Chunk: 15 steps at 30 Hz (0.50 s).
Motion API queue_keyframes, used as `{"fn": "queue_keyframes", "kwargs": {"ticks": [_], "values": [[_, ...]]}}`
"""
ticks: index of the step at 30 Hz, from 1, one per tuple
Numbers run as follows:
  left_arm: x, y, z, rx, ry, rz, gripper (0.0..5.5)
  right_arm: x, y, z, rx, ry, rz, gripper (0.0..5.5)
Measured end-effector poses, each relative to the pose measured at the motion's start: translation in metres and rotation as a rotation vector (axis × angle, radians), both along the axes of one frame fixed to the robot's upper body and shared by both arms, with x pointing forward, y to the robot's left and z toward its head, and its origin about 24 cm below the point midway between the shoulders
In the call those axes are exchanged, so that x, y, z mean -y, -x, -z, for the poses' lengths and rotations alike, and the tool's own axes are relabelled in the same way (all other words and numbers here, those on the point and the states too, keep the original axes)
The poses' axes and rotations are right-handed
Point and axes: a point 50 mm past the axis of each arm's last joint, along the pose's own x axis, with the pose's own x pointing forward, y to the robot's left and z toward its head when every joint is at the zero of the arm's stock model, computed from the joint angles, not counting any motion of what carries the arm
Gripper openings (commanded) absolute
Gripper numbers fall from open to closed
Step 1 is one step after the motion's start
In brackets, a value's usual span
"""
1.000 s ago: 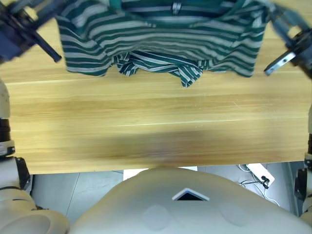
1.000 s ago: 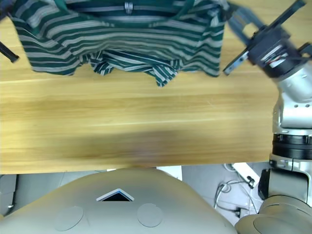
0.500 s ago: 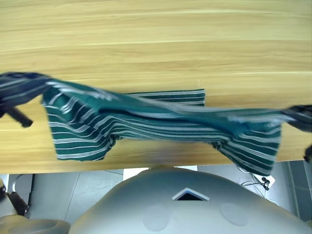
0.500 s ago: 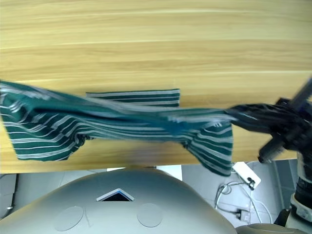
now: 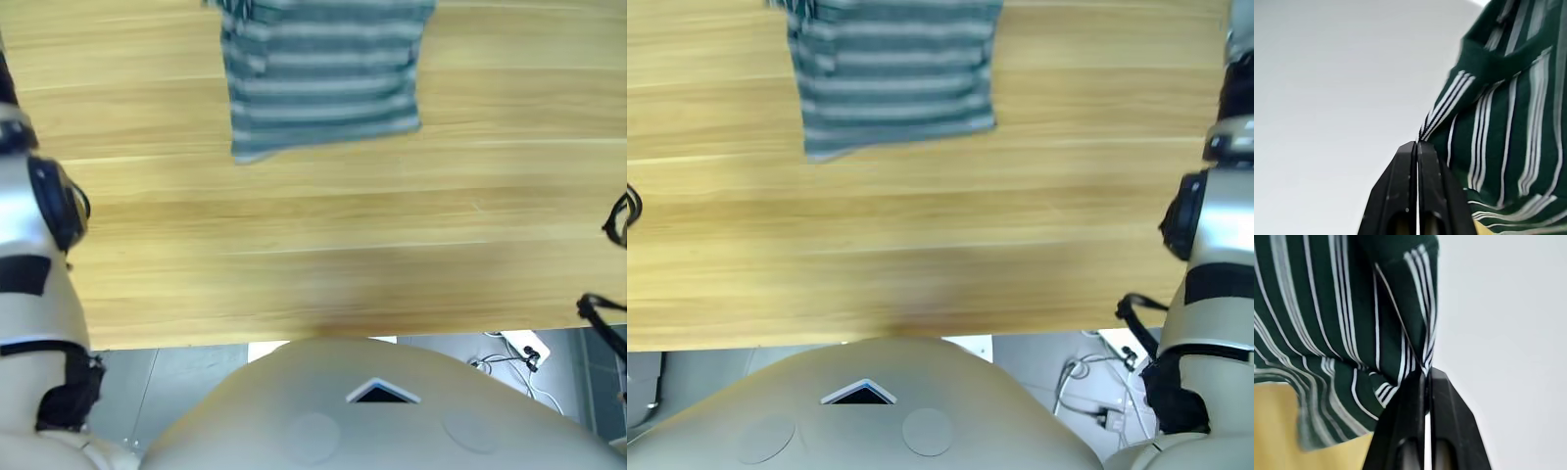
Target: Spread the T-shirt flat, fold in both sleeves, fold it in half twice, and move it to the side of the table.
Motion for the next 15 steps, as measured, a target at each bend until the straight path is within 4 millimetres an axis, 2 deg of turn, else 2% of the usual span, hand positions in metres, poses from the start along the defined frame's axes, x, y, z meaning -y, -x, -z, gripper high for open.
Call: {"fn": "queue_keyframes", "kwargs": {"ticks": [1, 2, 4, 6, 8, 10, 11, 13, 14, 15], "values": [[-0.004, -0.002, -0.012, 0.067, -0.003, -0.058, 0.01, 0.006, -0.001, -0.015, 0.088, -0.025, 0.054, 0.0], [-0.012, -0.001, -0.011, 0.135, -0.079, -0.097, 0.01, 0.023, 0.0, -0.02, 0.165, -0.03, 0.123, 0.0], [-0.027, 0.003, 0.03, 0.118, -0.133, -0.073, 0.01, 0.048, 0.004, 0.009, 0.151, -0.021, 0.171, 0.0], [-0.032, 0.007, 0.08, 0.068, -0.163, -0.033, 0.01, 0.057, 0.005, 0.051, 0.075, -0.007, 0.169, 0.0], [-0.031, 0.012, 0.106, 0.057, -0.168, -0.003, 0.01, 0.055, 0.007, 0.073, 0.024, 0.015, 0.139, 0.0], [-0.03, 0.016, 0.131, 0.012, -0.182, 0.002, 0.01, 0.046, 0.009, 0.09, -0.02, 0.043, 0.08, 0.0], [-0.029, 0.018, 0.15, -0.049, -0.216, 0.014, 0.01, 0.038, 0.013, 0.099, -0.06, 0.07, 0.021, 0.0], [-0.026, 0.026, 0.2, -0.226, -0.316, 0.033, 0.01, 0.024, 0.024, 0.127, -0.178, 0.116, -0.105, 0.0], [-0.028, 0.04, 0.245, -0.397, -0.436, 0.04, 0.01, 0.013, 0.037, 0.154, -0.294, 0.144, -0.219, 0.0], [-0.027, 0.054, 0.274, -0.505, -0.489, 0.065, 0.01, 0.009, 0.047, 0.172, -0.382, 0.153, -0.274, 0.0]]}}
